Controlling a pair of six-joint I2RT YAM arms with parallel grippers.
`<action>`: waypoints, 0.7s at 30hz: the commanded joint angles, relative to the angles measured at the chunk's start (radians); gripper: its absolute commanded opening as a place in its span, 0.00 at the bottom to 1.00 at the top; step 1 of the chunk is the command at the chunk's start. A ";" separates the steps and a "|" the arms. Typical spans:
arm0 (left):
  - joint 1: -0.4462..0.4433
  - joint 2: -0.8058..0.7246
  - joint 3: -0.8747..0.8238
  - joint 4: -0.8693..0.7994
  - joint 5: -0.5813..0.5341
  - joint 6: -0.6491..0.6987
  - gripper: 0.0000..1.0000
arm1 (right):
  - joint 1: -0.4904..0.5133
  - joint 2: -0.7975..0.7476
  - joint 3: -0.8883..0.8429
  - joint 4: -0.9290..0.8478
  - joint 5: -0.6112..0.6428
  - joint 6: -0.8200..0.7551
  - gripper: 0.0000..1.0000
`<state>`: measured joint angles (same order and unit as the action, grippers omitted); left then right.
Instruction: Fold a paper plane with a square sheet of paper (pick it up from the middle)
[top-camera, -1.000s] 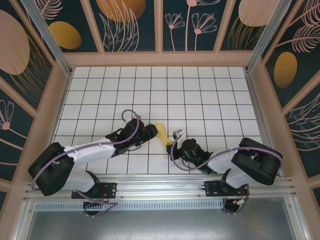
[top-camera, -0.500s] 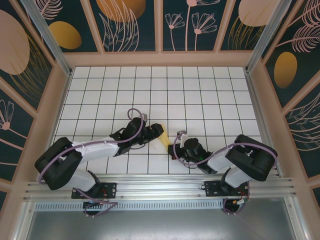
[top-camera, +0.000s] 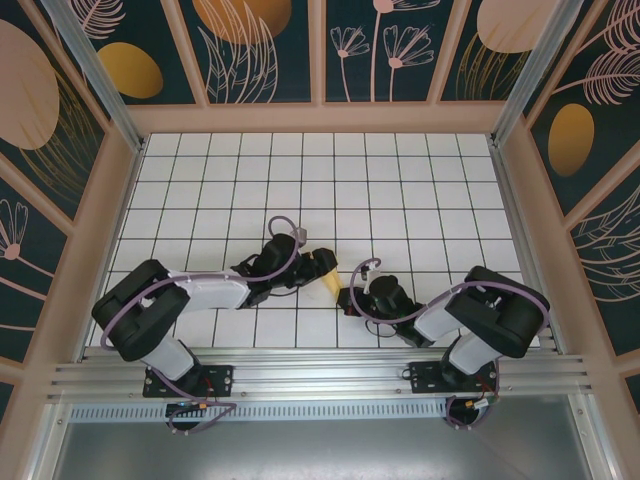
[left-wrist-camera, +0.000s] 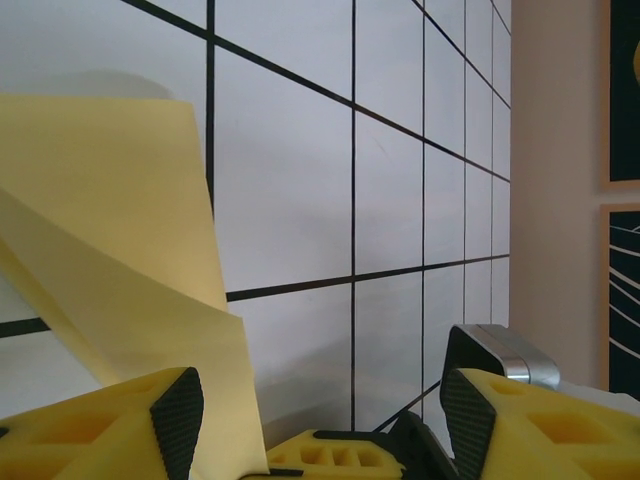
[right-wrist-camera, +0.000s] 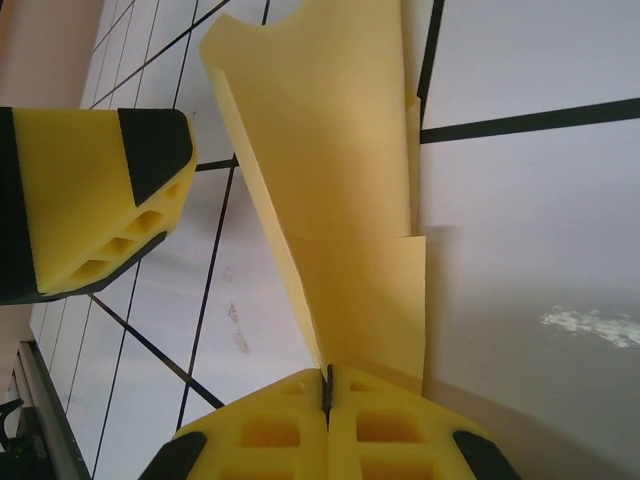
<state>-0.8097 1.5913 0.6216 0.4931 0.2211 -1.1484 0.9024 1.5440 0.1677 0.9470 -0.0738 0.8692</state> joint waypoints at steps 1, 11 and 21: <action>0.004 0.037 0.029 0.069 0.032 0.027 0.68 | -0.013 0.018 -0.015 0.036 -0.013 0.056 0.00; 0.004 0.076 0.030 0.131 0.060 0.029 0.69 | -0.031 0.029 -0.027 0.070 -0.032 0.133 0.00; 0.003 0.095 0.046 0.052 0.022 0.033 0.70 | -0.036 -0.037 -0.001 -0.034 -0.033 0.047 0.05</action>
<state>-0.8097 1.6665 0.6376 0.5713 0.2604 -1.1347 0.8719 1.5459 0.1513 0.9630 -0.1059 0.9607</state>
